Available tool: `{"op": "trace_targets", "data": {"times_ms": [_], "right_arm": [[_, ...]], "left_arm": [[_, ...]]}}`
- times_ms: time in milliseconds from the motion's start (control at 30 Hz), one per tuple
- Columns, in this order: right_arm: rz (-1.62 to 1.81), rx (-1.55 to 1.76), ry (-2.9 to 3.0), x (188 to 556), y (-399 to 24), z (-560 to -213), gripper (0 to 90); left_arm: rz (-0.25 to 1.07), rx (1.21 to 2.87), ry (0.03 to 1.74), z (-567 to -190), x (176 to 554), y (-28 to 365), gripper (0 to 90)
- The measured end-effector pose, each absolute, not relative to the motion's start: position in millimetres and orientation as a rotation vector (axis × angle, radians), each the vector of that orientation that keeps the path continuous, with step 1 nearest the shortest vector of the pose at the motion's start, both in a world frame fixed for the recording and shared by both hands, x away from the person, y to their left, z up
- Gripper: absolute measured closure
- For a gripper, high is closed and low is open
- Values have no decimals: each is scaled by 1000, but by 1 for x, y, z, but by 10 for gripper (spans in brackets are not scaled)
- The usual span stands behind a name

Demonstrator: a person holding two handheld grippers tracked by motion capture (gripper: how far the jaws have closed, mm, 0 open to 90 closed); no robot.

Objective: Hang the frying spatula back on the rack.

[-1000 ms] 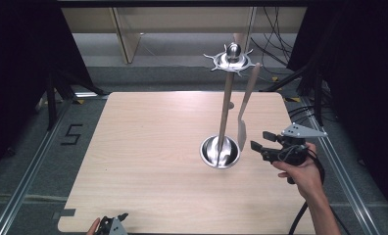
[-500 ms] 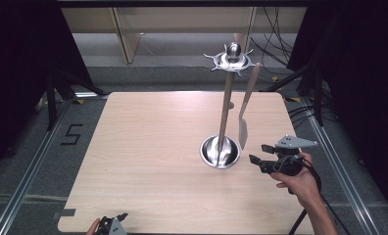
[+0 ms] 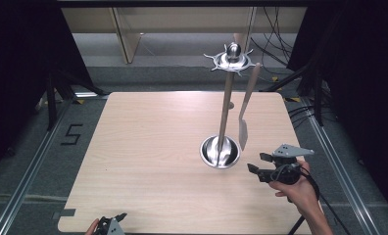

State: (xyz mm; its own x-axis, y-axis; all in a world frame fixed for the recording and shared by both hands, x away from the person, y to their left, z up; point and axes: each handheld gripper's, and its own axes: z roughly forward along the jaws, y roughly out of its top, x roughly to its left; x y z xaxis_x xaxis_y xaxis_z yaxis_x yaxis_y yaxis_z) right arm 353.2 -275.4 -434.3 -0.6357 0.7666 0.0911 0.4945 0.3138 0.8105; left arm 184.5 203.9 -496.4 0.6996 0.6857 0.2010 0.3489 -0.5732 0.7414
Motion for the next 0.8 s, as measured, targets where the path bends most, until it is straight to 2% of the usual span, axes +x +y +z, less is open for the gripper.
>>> {"op": "trace_targets", "data": {"times_ms": [800], "right_arm": [[1222,1107,2340,334,-259,-457,330]], "left_arm": [[627,2194,787,-499,184,203,148]]}}
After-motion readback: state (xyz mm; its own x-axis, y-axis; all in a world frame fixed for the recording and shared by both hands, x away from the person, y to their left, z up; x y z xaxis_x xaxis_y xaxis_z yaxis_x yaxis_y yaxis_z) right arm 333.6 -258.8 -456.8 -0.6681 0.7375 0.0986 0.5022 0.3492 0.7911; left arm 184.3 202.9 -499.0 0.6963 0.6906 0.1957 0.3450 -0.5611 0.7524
